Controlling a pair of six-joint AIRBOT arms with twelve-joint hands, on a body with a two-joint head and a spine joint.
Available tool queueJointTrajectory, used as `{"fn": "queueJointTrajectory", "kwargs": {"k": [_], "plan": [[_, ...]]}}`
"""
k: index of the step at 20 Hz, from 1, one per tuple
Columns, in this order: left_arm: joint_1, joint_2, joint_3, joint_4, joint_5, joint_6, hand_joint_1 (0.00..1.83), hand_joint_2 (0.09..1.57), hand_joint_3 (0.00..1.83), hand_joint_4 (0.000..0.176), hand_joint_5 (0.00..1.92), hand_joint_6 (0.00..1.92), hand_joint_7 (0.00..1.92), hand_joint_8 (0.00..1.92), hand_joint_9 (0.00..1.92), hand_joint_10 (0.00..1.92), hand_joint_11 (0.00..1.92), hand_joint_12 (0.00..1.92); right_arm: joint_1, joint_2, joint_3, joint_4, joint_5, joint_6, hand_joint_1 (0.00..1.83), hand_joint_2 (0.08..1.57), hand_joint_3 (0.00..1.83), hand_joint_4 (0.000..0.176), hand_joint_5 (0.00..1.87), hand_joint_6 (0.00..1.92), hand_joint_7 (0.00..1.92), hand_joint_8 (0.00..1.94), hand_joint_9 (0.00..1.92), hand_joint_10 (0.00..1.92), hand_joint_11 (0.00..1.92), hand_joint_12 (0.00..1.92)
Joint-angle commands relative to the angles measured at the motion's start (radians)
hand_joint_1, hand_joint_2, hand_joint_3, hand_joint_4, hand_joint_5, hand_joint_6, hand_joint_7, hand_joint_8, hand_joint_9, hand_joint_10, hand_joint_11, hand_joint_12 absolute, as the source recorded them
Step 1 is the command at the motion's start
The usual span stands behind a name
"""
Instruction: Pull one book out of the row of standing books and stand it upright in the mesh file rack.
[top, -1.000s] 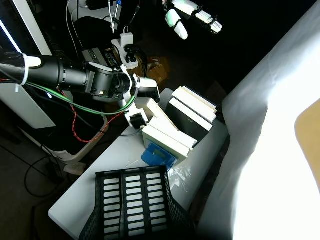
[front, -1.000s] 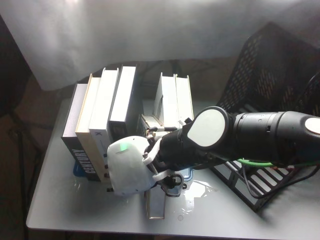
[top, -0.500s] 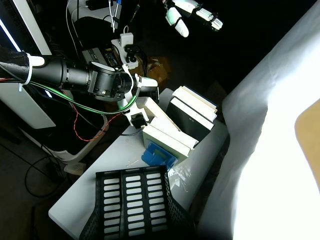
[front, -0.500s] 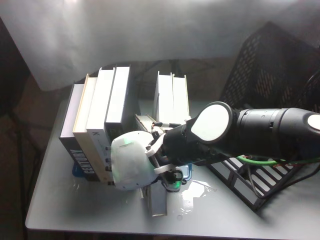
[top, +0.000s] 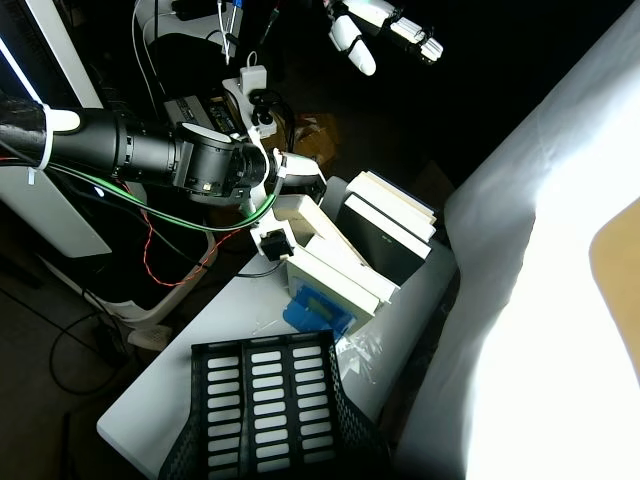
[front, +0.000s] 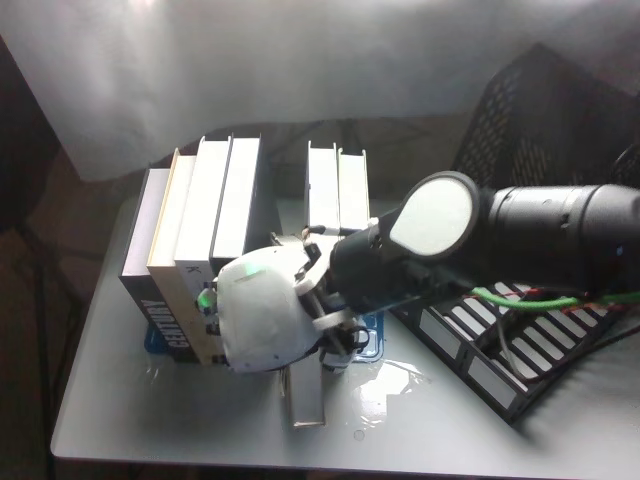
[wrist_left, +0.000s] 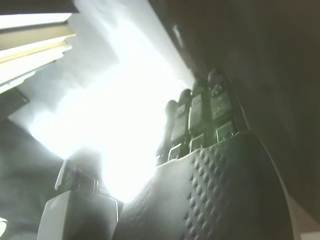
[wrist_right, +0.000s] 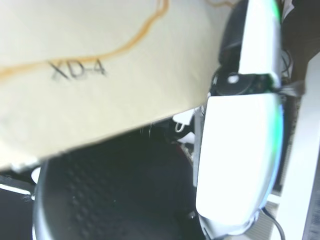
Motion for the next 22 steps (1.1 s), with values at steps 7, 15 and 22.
{"fn": "queueJointTrajectory", "kwargs": {"k": [7,15,22], "plan": [[0.004,0.02,-0.001,-0.018,-0.144,0.001,0.14,1.36,0.0,0.013,0.0,0.0,0.0,0.0,0.0,0.0,0.0,0.0,0.073,0.127,-0.058,0.037,0.033,0.018,1.37,1.14,0.0,0.0,0.9,1.03,1.01,1.05,0.77,1.39,0.46,1.81],[0.0,0.024,0.0,-0.017,-0.143,0.001,0.15,1.35,0.0,0.0,0.0,0.0,0.0,0.0,0.0,0.0,0.0,0.0,0.136,0.188,-0.062,0.109,0.073,0.051,1.36,1.17,0.0,0.0,0.82,1.14,0.89,1.16,0.78,1.48,0.62,1.73],[-0.002,0.026,0.0,-0.016,-0.142,0.001,0.16,1.36,0.0,0.0,0.0,0.0,0.0,0.0,0.0,0.0,0.0,0.0,0.198,0.232,-0.044,0.195,0.123,0.093,1.18,1.29,0.01,0.0,0.69,1.2,0.69,1.76,0.77,1.92,0.79,1.92]]}}
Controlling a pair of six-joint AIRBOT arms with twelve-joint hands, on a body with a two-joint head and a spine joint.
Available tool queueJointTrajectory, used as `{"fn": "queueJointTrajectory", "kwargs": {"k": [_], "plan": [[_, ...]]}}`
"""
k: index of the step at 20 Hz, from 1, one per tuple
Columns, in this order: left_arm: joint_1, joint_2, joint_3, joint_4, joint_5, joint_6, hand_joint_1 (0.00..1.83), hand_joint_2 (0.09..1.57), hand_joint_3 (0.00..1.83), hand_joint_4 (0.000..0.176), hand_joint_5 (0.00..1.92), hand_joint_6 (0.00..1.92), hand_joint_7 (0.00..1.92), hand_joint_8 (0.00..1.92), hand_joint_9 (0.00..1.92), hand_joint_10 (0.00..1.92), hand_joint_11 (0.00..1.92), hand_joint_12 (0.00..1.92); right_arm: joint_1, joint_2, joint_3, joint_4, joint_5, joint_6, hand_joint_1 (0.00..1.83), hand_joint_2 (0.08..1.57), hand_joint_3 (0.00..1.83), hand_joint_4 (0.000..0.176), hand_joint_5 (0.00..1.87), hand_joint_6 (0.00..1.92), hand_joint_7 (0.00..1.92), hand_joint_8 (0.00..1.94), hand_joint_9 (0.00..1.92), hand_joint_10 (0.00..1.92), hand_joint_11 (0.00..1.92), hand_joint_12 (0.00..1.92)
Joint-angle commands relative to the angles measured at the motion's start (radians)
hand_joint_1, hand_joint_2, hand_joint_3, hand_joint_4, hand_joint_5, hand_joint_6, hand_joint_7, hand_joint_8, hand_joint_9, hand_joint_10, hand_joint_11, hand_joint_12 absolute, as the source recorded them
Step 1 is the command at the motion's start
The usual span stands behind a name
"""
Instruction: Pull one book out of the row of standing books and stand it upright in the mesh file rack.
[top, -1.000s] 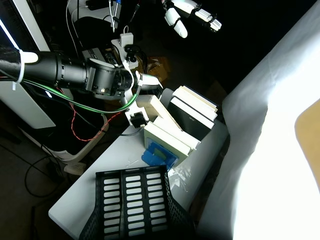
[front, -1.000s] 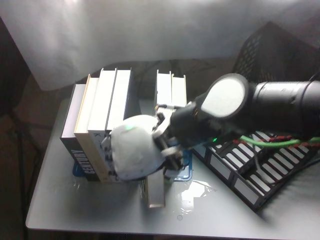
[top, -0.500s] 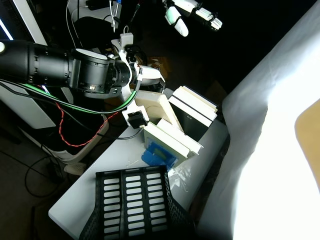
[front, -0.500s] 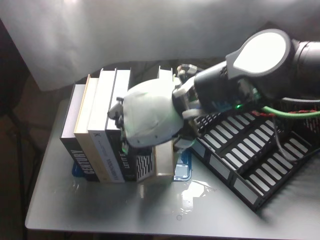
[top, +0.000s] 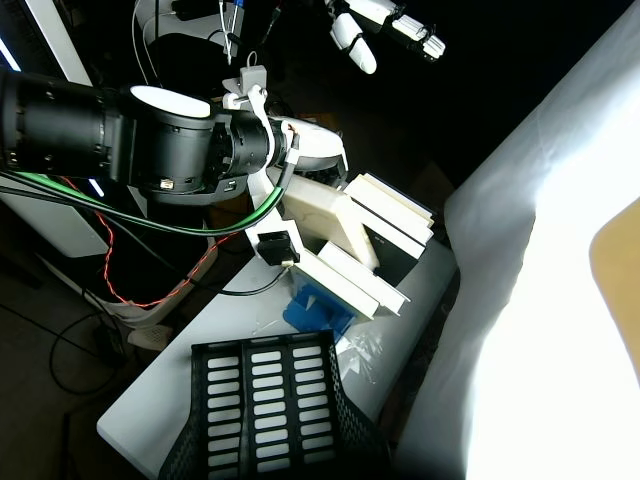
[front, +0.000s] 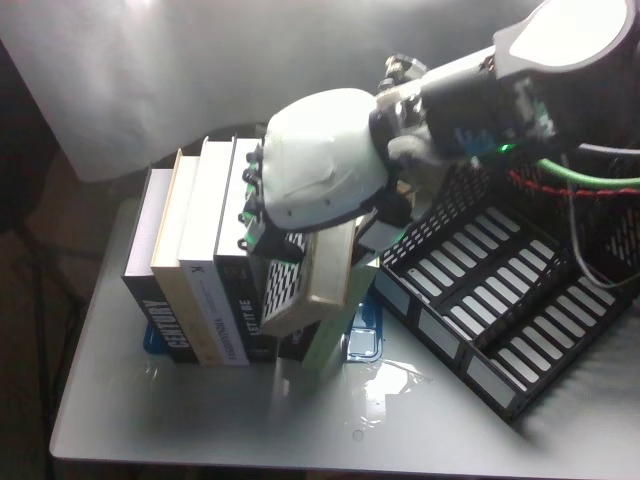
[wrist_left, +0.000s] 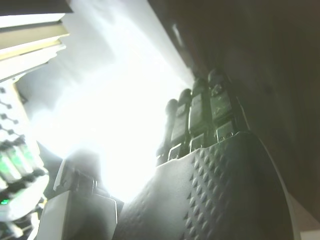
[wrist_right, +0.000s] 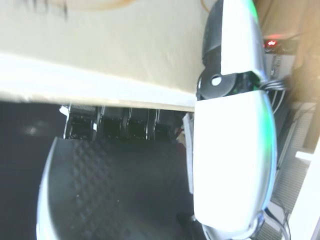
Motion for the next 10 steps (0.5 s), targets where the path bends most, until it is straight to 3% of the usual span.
{"fn": "queueJointTrajectory", "kwargs": {"k": [1,2,3,4,6,7,8,9,10], "plan": [[-0.001,0.013,0.006,-0.02,-0.14,0.001,0.16,1.36,0.0,0.0,0.0,0.0,0.0,0.0,0.0,0.0,0.0,0.0,0.014,0.021,0.008,0.042,-0.011,0.015,1.17,1.26,0.0,0.0,0.76,1.2,0.73,1.61,0.64,1.76,0.54,1.92],[-0.001,0.013,0.006,-0.02,-0.14,0.001,0.16,1.36,0.0,0.0,0.0,0.0,0.0,0.0,0.0,0.0,0.0,0.0,0.021,0.024,0.012,0.045,-0.006,0.021,1.16,1.24,0.0,0.0,0.78,1.26,0.74,1.48,0.57,1.61,0.37,1.92],[-0.001,0.013,0.006,-0.02,-0.14,0.001,0.17,1.35,0.0,0.0,0.0,0.0,0.0,0.0,0.0,0.0,0.0,0.0,0.023,0.025,0.014,0.045,-0.001,0.024,1.15,1.23,0.0,0.013,0.81,1.26,0.74,1.43,0.54,1.55,0.29,1.92],[-0.003,0.013,0.008,-0.017,-0.137,0.001,0.17,1.35,0.0,0.0,0.0,0.0,0.0,0.0,0.0,0.0,0.0,0.0,0.031,0.03,0.017,0.043,0.01,0.039,1.15,1.23,0.0,0.015,0.82,1.27,0.72,1.43,0.53,1.52,0.28,1.92],[-0.014,0.013,0.011,-0.005,-0.127,0.001,0.17,1.35,0.0,0.0,0.0,0.0,0.0,0.0,0.0,0.0,0.0,0.0,0.045,0.045,0.017,0.043,0.017,0.059,1.16,1.23,0.0,0.0,0.84,1.27,0.71,1.43,0.55,1.49,0.32,1.92],[-0.017,0.012,0.012,-0.001,-0.123,0.001,0.17,1.35,0.0,0.0,0.0,0.0,0.0,0.0,0.0,0.0,0.0,0.0,0.052,0.051,0.017,0.043,0.018,0.066,1.17,1.23,0.0,0.0,0.85,1.18,0.7,1.51,0.59,1.6,0.4,1.92],[-0.019,0.012,0.012,0.002,-0.121,0.001,0.17,1.35,0.0,0.0,0.0,0.0,0.0,0.0,0.0,0.0,0.0,0.0,0.059,0.054,0.02,0.044,0.024,0.074,1.16,1.23,0.0,0.0,0.85,1.22,0.69,1.51,0.54,1.6,0.33,1.92],[-0.019,0.012,0.013,0.003,-0.12,0.001,0.15,1.35,0.0,0.0,0.0,0.0,0.0,0.0,0.0,0.0,0.0,0.0,0.067,0.059,0.021,0.044,0.029,0.082,1.18,1.23,0.0,0.0,0.84,1.14,0.71,1.56,0.58,1.71,0.41,1.92],[-0.02,0.012,0.013,0.004,-0.119,0.001,0.14,1.36,0.0,0.0,0.0,0.0,0.0,0.0,0.0,0.0,0.0,0.0,0.076,0.064,0.021,0.044,0.033,0.091,1.21,1.22,0.0,0.0,0.84,1.06,0.75,1.6,0.71,1.86,0.64,1.92]]}}
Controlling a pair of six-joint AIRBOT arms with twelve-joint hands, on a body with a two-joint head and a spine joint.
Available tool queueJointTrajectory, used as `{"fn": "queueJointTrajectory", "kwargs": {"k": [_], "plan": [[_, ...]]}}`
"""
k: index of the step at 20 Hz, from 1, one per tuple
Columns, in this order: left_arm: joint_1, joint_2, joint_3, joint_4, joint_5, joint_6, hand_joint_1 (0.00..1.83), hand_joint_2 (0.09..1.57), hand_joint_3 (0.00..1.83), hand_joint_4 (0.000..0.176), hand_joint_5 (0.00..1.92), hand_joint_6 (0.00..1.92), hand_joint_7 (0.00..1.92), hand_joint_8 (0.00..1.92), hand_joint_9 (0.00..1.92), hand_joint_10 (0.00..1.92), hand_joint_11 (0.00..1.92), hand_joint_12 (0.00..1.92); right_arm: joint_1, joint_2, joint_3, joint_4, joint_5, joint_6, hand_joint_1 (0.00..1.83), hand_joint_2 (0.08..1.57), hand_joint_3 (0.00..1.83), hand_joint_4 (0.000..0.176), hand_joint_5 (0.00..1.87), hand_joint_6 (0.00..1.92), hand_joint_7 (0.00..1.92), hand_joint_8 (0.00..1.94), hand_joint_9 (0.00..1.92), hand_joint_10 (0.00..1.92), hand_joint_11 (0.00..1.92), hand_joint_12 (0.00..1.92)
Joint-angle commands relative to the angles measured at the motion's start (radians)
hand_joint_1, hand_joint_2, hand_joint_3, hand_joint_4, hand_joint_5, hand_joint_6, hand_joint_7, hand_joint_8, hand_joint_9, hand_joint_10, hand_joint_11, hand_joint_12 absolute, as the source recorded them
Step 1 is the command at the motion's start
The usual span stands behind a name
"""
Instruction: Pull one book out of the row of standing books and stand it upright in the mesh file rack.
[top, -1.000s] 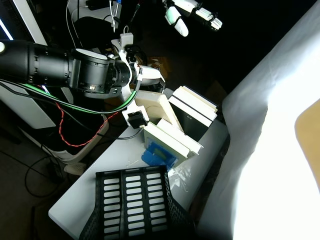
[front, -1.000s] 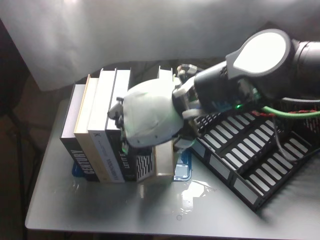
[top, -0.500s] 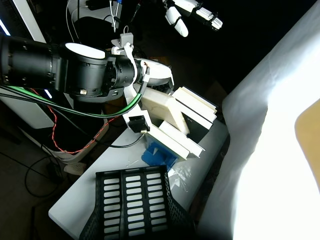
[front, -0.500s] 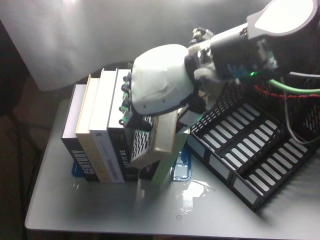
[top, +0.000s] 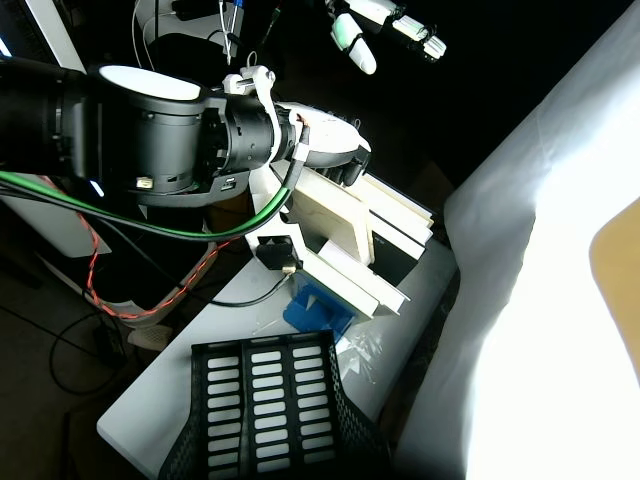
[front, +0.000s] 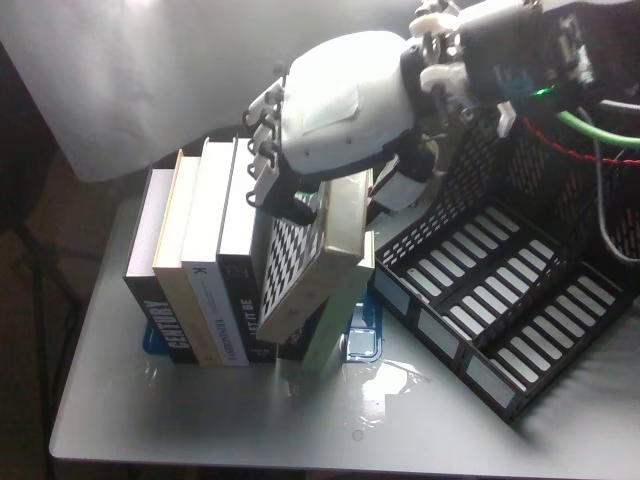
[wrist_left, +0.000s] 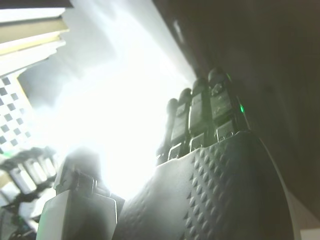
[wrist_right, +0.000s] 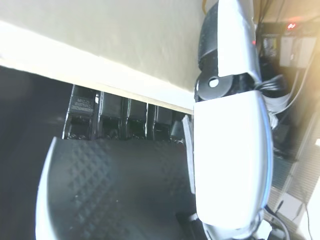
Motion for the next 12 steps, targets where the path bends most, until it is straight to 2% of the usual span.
{"fn": "queueJointTrajectory", "kwargs": {"k": [1,2,3,4,5,6,7,8,9,10,11,12], "plan": [[-0.006,0.011,0.008,-0.017,-0.123,0.001,0.15,1.36,0.0,0.0,0.0,0.0,0.0,0.0,0.0,0.0,0.0,0.0,0.022,0.022,0.006,0.031,-0.017,0.012,1.21,1.24,0.0,0.0,0.8,1.05,0.74,1.67,0.92,1.91,0.92,1.92],[-0.008,0.01,0.008,-0.015,-0.121,0.001,0.15,1.35,0.0,0.0,0.0,0.0,0.0,0.0,0.0,0.0,0.0,0.0,0.032,0.027,0.006,0.028,-0.015,0.022,1.15,1.19,0.0,0.0,0.86,1.15,0.93,1.88,1.07,1.92,1.07,1.92],[-0.009,0.009,0.009,-0.013,-0.119,0.001,0.16,1.36,0.0,0.0,0.0,0.0,0.0,0.0,0.0,0.0,0.0,0.0,0.045,0.031,0.007,0.024,-0.014,0.03,1.13,1.18,0.0,0.0,0.86,1.18,1.02,1.93,1.17,1.92,1.22,1.92],[-0.01,0.008,0.011,-0.011,-0.117,0.001,0.16,1.36,0.0,0.0,0.0,0.0,0.0,0.0,0.0,0.0,0.0,0.0,0.053,0.034,0.01,0.024,-0.013,0.032,1.13,1.18,0.0,0.0,0.86,1.2,0.96,1.94,1.1,1.92,1.17,1.92],[-0.013,0.008,0.014,-0.004,-0.111,0.001,0.14,1.36,0.0,0.0,0.0,0.0,0.0,0.0,0.0,0.0,0.0,0.0,0.064,0.037,0.014,0.024,-0.012,0.037,1.2,1.2,0.02,0.0,0.84,1.08,0.84,1.64,0.82,1.9,0.8,1.92],[-0.017,0.008,0.014,0.001,-0.107,0.001,0.12,1.36,0.0,0.0,0.0,0.0,0.0,0.0,0.0,0.0,0.0,0.0,0.075,0.043,0.012,0.02,-0.012,0.045,1.17,1.22,0.02,0.0,0.83,1.15,0.75,1.55,0.58,1.81,0.46,1.92],[-0.02,0.008,0.015,0.004,-0.107,0.001,0.12,1.36,0.0,0.0,0.0,0.0,0.0,0.0,0.0,0.0,0.0,0.0,0.086,0.049,0.011,0.017,-0.012,0.053,1.18,1.21,0.01,0.0,0.84,1.11,0.8,1.48,0.7,1.79,0.57,1.92],[-0.022,0.008,0.015,0.005,-0.107,0.001,0.12,1.36,0.0,0.0,0.0,0.0,0.0,0.0,0.0,0.0,0.0,0.0,0.097,0.054,0.009,0.015,-0.012,0.059,1.21,1.2,0.0,0.0,0.84,1.04,0.83,1.52,1.03,1.9,1.01,1.92],[-0.022,0.008,0.015,0.005,-0.107,0.001,0.14,1.36,0.0,0.0,0.0,0.0,0.0,0.0,0.0,0.0,0.0,0.0,0.11,0.06,0.009,0.013,-0.012,0.067,1.22,1.2,0.0,0.0,0.86,0.98,0.83,1.54,1.12,1.92,1.12,1.92],[-0.022,0.007,0.016,0.005,-0.107,0.001,0.14,1.36,0.0,0.0,0.0,0.0,0.0,0.0,0.0,0.0,0.0,0.0,0.116,0.063,0.007,0.01,-0.011,0.07,1.23,1.18,0.0,0.0,0.92,0.93,0.86,1.45,0.93,1.88,0.83,1.92],[-0.022,0.007,0.016,0.006,-0.107,0.001,0.14,1.36,0.0,0.0,0.0,0.0,0.0,0.0,0.0,0.0,0.0,0.0,0.13,0.072,0.002,0.002,-0.011,0.078,1.2,1.17,0.0,0.0,0.95,0.98,0.84,1.37,0.74,1.77,0.49,1.92],[-0.022,0.007,0.016,0.006,-0.107,0.001,0.13,1.36,0.0,0.0,0.0,0.0,0.0,0.0,0.0,0.0,0.0,0.0,0.139,0.077,-0.001,-0.005,-0.011,0.086,1.19,1.17,0.0,0.0,0.94,1.02,0.83,1.36,0.7,1.7,0.36,1.92]]}}
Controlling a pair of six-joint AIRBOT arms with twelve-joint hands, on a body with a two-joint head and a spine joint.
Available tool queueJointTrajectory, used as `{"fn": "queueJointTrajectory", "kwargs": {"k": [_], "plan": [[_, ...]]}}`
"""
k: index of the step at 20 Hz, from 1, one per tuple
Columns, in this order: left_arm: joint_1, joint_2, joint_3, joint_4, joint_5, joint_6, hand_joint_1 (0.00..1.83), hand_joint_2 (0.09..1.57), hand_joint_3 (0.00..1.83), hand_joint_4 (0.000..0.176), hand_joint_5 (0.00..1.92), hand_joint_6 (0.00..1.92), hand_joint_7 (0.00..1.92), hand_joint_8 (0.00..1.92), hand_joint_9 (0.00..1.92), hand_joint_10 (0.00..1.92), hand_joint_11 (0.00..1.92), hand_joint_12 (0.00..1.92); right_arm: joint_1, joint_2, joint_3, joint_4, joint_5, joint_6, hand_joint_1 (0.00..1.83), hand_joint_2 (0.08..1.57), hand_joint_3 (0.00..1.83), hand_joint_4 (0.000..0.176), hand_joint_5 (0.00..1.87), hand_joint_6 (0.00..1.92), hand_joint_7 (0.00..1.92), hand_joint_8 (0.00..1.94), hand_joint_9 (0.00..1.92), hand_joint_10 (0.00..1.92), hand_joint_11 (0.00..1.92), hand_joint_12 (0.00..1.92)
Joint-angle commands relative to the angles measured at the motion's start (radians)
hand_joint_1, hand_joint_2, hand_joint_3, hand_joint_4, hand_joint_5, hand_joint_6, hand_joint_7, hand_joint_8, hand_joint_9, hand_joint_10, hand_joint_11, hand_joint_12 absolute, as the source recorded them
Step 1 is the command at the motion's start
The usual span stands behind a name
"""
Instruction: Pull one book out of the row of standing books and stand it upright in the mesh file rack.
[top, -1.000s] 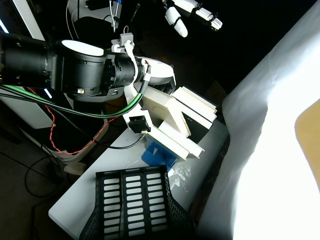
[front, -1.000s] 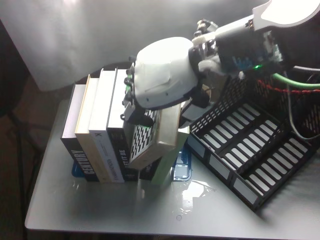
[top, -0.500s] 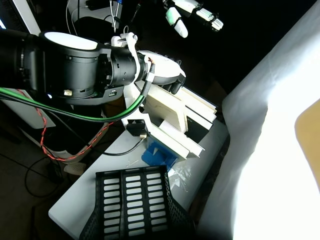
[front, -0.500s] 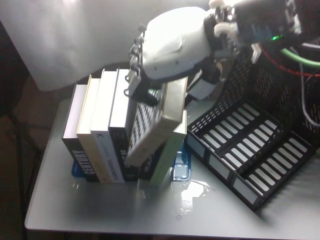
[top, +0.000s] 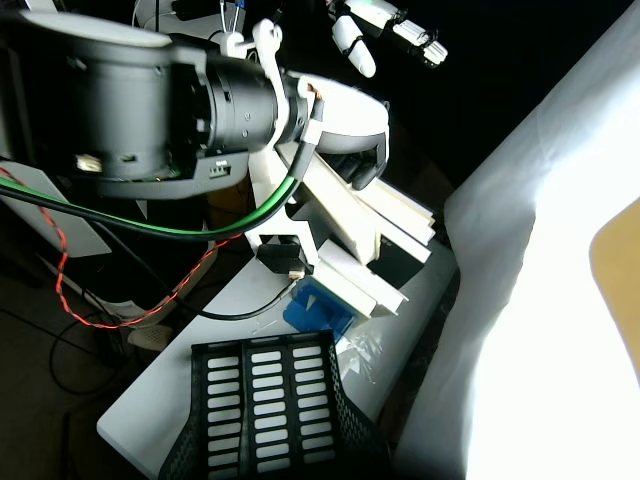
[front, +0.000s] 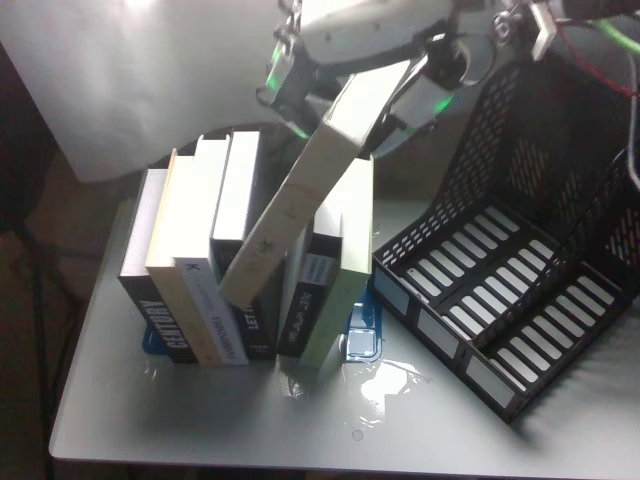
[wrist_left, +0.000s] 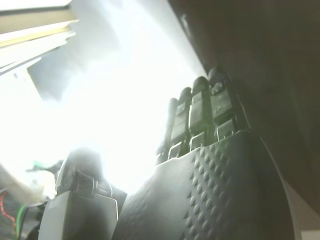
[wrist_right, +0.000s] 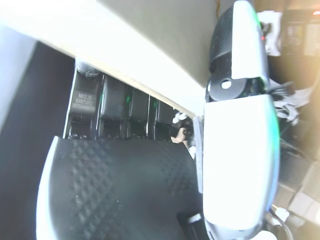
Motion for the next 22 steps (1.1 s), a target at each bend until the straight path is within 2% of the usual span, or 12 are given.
{"fn": "queueJointTrajectory", "kwargs": {"k": [1,2,3,6,7,8,9,10,13,14,19,22], "plan": [[-0.004,0.007,0.01,-0.015,-0.128,0.001,0.13,1.36,0.0,0.0,0.0,0.0,0.0,0.0,0.0,0.0,0.0,0.0,0.019,0.019,-0.001,0.028,-0.018,0.017,1.17,1.19,0.0,0.008,0.9,1.16,0.79,1.35,0.63,1.58,0.19,1.92],[-0.004,0.007,0.01,-0.015,-0.129,0.001,0.13,1.36,0.0,0.0,0.0,0.0,0.0,0.0,0.0,0.0,0.0,0.0,0.029,0.024,-0.001,0.027,-0.017,0.025,1.16,1.2,0.01,0.024,0.86,1.22,0.78,1.36,0.62,1.57,0.19,1.92],[-0.004,0.006,0.01,-0.015,-0.129,0.001,0.13,1.36,0.0,0.0,0.0,0.0,0.0,0.0,0.0,0.0,0.0,0.0,0.037,0.028,-0.001,0.027,-0.017,0.03,1.17,1.21,0.0,0.0,0.86,1.15,0.78,1.42,0.62,1.62,0.23,1.92],[-0.006,0.006,0.011,-0.014,-0.127,0.001,0.13,1.37,0.01,0.0,0.0,0.0,0.0,0.0,0.0,0.0,0.0,0.0,0.064,0.044,-0.004,0.025,-0.017,0.044,1.18,1.26,0.01,0.0,0.84,1.11,0.61,1.72,0.32,1.91,0.28,1.92],[-0.007,0.006,0.011,-0.013,-0.125,0.001,0.15,1.37,0.01,0.0,0.0,0.0,0.0,0.0,0.0,0.0,0.0,0.0,0.078,0.052,-0.007,0.025,-0.017,0.044,1.21,1.22,0.0,0.0,0.89,1.01,0.72,1.61,0.73,1.92,0.76,1.92],[-0.008,0.005,0.011,-0.012,-0.125,0.001,0.18,1.37,0.0,0.0,0.0,0.0,0.0,0.0,0.0,0.0,0.0,0.0,0.088,0.059,-0.009,0.028,-0.018,0.044,1.15,1.16,0.0,0.0,0.92,1.06,1.07,1.85,1.21,1.92,1.22,1.92],[-0.008,0.005,0.011,-0.012,-0.124,0.001,0.19,1.37,0.0,0.0,0.0,0.0,0.0,0.0,0.0,0.0,0.0,0.0,0.1,0.067,-0.01,0.033,-0.021,0.044,1.14,1.17,0.0,0.0,0.89,1.14,1.11,1.76,1.24,1.92,1.19,1.92],[-0.009,0.005,0.011,-0.012,-0.123,0.001,0.19,1.37,0.0,0.0,0.0,0.0,0.0,0.0,0.0,0.0,0.0,0.0,0.11,0.076,-0.011,0.038,-0.027,0.044,1.21,1.19,0.0,0.0,0.83,1.05,0.92,1.54,1.01,1.85,0.92,1.92],[-0.01,0.004,0.011,-0.01,-0.119,0.001,0.17,1.35,0.0,0.0,0.0,0.0,0.0,0.0,0.0,0.0,0.0,0.0,0.129,0.103,-0.018,0.04,-0.048,0.044,1.22,1.19,0.0,0.0,0.87,0.99,0.84,1.5,0.78,1.85,0.61,1.92],[-0.01,0.004,0.011,-0.01,-0.118,0.001,0.17,1.35,0.0,0.0,0.0,0.0,0.0,0.0,0.0,0.0,0.0,0.0,0.131,0.11,-0.02,0.039,-0.053,0.044,1.23,1.19,0.0,0.0,0.87,0.97,0.84,1.51,0.87,1.9,0.75,1.92],[-0.01,0.005,0.01,-0.009,-0.111,0.001,0.16,1.35,0.0,0.0,0.0,0.0,0.0,0.0,0.0,0.0,0.0,0.0,0.168,0.169,-0.047,-0.049,-0.09,0.098,1.19,1.18,0.0,0.0,0.88,1.1,0.86,1.32,0.71,1.48,0.17,1.92],[-0.01,0.005,0.008,-0.009,-0.107,0.001,0.15,1.35,0.0,0.0,0.0,0.0,0.0,0.0,0.0,0.0,0.0,0.0,0.185,0.196,-0.061,-0.125,-0.113,0.144,1.18,1.2,0.01,0.0,0.83,1.18,0.83,1.36,0.72,1.44,0.23,1.92]]}}
